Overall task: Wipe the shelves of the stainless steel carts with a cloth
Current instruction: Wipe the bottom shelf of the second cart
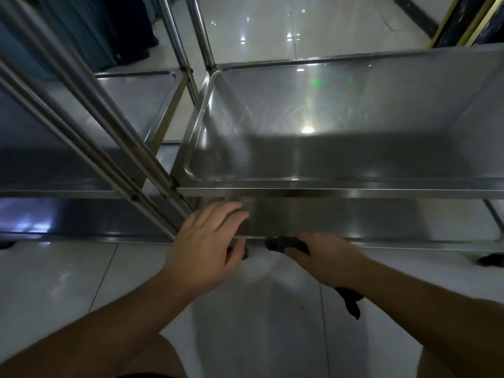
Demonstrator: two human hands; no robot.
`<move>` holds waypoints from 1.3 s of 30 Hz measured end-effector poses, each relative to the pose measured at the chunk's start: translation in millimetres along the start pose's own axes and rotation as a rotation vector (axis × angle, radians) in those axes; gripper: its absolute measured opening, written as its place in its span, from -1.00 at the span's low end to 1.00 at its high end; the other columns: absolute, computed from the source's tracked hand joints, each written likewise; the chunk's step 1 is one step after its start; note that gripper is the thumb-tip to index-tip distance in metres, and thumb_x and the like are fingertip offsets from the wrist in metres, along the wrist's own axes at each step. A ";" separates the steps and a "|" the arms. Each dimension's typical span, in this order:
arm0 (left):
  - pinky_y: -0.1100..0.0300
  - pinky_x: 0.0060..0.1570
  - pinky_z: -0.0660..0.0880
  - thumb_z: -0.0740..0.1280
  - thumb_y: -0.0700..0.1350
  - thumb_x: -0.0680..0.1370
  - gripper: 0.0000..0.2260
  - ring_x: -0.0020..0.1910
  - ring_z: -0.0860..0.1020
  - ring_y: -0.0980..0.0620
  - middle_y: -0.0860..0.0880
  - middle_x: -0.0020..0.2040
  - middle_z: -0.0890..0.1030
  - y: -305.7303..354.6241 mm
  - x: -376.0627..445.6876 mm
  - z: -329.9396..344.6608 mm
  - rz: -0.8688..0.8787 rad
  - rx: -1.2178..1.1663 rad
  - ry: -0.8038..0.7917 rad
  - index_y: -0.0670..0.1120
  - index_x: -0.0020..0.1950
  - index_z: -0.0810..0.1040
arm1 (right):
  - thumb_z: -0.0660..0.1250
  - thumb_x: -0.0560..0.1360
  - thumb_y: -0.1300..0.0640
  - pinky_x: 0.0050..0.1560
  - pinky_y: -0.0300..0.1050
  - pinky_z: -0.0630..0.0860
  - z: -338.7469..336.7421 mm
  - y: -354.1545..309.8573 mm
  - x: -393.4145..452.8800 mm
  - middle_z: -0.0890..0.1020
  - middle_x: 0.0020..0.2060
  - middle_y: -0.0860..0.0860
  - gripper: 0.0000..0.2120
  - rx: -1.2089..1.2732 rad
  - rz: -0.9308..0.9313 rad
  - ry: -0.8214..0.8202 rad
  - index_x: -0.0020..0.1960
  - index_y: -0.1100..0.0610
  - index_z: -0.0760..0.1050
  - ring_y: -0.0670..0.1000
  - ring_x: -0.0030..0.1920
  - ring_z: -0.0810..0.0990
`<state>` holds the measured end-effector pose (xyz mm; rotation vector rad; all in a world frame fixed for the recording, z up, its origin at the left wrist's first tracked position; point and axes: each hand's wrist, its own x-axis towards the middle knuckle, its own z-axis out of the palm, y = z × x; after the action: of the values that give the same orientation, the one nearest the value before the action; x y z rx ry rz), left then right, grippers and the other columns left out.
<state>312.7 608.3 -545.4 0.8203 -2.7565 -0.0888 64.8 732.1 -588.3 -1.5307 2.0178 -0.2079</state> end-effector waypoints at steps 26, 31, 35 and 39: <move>0.12 -0.03 0.43 0.26 0.09 0.66 -0.82 0.02 0.55 -0.01 0.07 0.06 0.59 -110.6 -54.6 161.6 -0.278 0.057 -0.264 0.05 0.06 0.60 | 0.07 0.68 -0.26 -0.29 -0.08 0.41 84.6 -3.9 186.2 0.57 -0.23 -0.02 -0.69 0.083 0.004 0.362 -0.05 -0.11 0.44 0.03 -0.25 0.54; 0.14 -0.22 0.42 0.32 0.15 0.65 -0.80 -0.15 0.55 0.08 0.08 -0.08 0.55 -120.6 -51.2 179.0 -0.628 -0.201 -0.199 0.08 -0.07 0.47 | 0.09 0.69 -0.23 -0.15 0.02 0.47 96.6 -8.6 196.5 0.56 -0.10 0.01 -0.58 0.055 -0.050 0.456 0.22 0.08 0.50 0.14 -0.09 0.57; 0.09 0.09 0.52 0.37 0.18 0.62 -0.72 0.09 0.60 0.13 0.16 0.11 0.62 -124.9 -38.5 174.3 -0.701 -0.408 -0.135 0.13 0.27 0.48 | 0.11 0.68 -0.20 0.01 0.12 0.58 104.4 -20.1 202.6 0.63 0.05 0.09 -0.57 0.080 -0.067 0.494 0.27 0.09 0.51 0.22 0.06 0.59; 0.13 0.12 0.55 0.42 0.21 0.59 -0.72 0.07 0.64 0.20 0.22 0.02 0.67 -125.2 -23.7 179.3 -0.737 -0.557 -0.053 0.18 0.24 0.50 | 0.11 0.70 -0.18 0.02 0.09 0.57 114.9 -35.1 216.9 0.63 0.12 0.12 -0.58 0.042 -0.123 0.518 0.32 0.10 0.48 0.23 0.12 0.58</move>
<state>350.0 513.3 -740.3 1.5848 -2.1289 -0.9623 120.4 546.8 -743.4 -1.7016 2.2805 -0.7590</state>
